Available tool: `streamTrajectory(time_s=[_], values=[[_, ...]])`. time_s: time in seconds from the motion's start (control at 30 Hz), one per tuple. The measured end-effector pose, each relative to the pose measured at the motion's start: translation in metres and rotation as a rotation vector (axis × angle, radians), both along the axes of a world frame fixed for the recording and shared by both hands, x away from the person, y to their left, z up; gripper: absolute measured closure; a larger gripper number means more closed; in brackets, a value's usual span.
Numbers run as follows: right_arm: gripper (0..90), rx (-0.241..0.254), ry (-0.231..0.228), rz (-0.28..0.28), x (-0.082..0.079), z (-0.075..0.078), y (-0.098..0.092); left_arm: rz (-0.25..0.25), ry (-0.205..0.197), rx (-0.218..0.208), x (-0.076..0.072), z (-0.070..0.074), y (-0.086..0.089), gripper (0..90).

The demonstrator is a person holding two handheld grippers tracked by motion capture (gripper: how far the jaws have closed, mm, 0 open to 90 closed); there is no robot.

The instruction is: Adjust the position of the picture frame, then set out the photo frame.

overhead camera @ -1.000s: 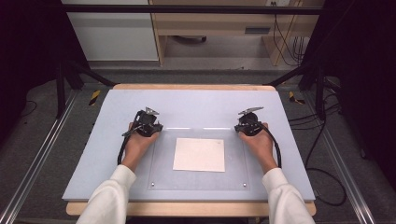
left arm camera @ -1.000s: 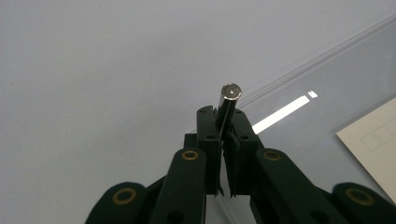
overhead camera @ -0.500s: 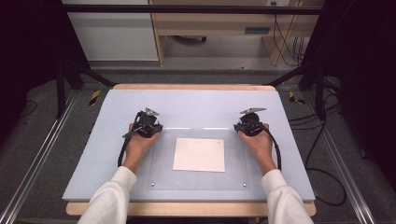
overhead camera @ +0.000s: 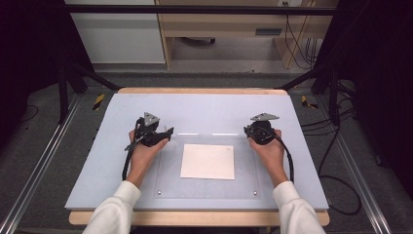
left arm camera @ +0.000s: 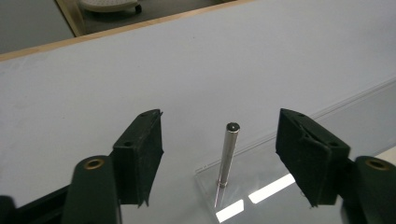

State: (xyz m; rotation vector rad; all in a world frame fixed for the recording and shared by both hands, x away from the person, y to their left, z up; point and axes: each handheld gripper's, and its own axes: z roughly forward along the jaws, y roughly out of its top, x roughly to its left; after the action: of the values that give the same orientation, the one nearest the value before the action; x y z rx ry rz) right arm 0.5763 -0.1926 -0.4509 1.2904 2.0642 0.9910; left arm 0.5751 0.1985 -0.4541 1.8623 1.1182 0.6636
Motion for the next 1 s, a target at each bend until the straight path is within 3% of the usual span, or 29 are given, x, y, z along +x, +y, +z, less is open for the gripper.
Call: streamTrajectory(time_s=[0.07, 0.13, 0.27, 0.37, 0.5, 0.6, 0.73, 1.0], values=[[81.0, 0.001, -0.007, -0.004, -0.001, -0.001, 0.000, -0.016, 0.011, -0.032, 0.000, -0.001, 0.001, 19.5], [80.7, 0.007, -0.014, -0.005, -0.001, -0.002, -0.001, -0.018, -0.004, -0.022, -0.002, -0.002, 0.001, 11.4], [80.7, 0.010, -0.021, -0.011, -0.002, -0.002, 0.000, -0.012, -0.022, 0.013, -0.005, -0.001, 0.001, 10.0], [83.2, 0.012, -0.025, -0.015, -0.002, -0.003, -0.001, 0.004, -0.044, 0.044, -0.009, -0.002, -0.001, 16.0], [84.9, 0.016, -0.032, -0.022, -0.002, -0.004, -0.001, 0.019, -0.054, 0.025, -0.011, -0.003, -0.001, 25.2], [85.0, 0.013, -0.034, -0.022, -0.003, -0.004, -0.001, 0.035, -0.076, 0.053, -0.013, -0.006, -0.004, 32.1], [85.1, 0.015, -0.038, -0.021, -0.003, -0.004, -0.001, 0.041, -0.074, 0.073, -0.014, -0.008, -0.007, 39.5], [85.2, 0.018, -0.037, -0.020, -0.002, -0.004, -0.001, 0.056, -0.079, 0.071, -0.013, -0.008, -0.010, 54.8]])
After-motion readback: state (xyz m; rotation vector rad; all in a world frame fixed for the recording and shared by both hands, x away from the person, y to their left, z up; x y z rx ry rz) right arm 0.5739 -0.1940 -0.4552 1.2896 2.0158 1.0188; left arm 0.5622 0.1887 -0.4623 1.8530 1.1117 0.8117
